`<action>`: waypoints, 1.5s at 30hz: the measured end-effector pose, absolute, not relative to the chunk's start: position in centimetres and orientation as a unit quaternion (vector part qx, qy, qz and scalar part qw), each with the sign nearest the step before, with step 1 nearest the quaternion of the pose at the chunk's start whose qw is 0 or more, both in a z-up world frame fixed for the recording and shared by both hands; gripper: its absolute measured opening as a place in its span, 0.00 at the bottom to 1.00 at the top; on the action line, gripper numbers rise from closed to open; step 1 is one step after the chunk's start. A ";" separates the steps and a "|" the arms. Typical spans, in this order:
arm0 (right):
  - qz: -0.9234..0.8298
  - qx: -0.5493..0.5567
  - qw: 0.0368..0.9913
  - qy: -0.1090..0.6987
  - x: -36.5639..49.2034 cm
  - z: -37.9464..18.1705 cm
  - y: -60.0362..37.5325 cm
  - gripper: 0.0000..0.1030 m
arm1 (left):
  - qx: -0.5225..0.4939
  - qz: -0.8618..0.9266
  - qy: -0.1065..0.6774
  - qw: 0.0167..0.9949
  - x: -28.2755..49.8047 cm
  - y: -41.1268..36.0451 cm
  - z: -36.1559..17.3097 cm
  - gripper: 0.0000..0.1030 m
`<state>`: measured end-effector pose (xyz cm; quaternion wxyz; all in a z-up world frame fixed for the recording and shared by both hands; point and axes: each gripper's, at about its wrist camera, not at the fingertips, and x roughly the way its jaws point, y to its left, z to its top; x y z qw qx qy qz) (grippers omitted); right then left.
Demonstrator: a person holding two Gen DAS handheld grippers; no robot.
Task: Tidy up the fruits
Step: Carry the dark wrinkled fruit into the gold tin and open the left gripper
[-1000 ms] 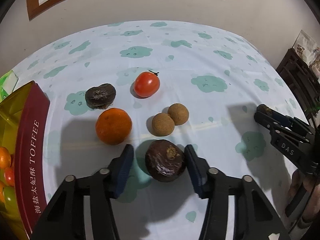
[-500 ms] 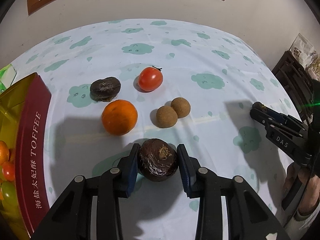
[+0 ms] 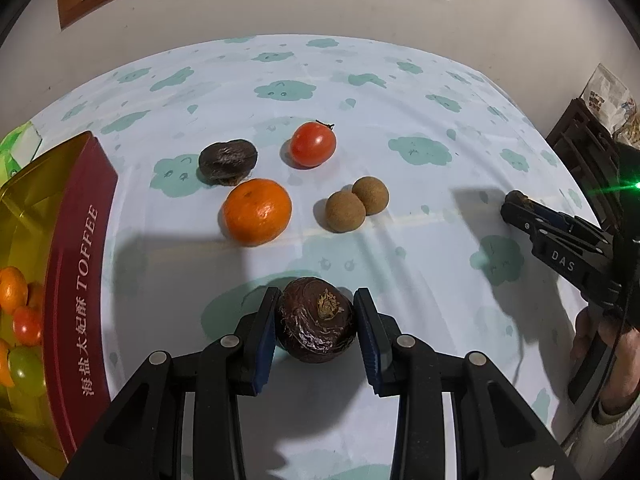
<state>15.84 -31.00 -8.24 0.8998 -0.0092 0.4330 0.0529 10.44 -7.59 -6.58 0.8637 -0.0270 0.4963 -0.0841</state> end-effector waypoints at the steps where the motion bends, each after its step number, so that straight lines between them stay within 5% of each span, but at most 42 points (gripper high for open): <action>1: 0.053 -0.009 0.900 0.433 15.8 -8.2 -31.0 0.41 | -0.026 -0.084 0.496 0.864 10.3 -7.5 -6.5 0.32; 29: 0.051 -0.012 0.900 0.433 15.8 -8.3 -31.0 0.41 | -0.028 -0.050 0.453 0.890 7.1 0.1 -0.5 0.32; 45: 0.051 -0.012 0.900 0.433 15.8 -8.2 -30.9 0.40 | -0.030 0.049 0.464 0.884 6.7 8.8 -1.3 0.32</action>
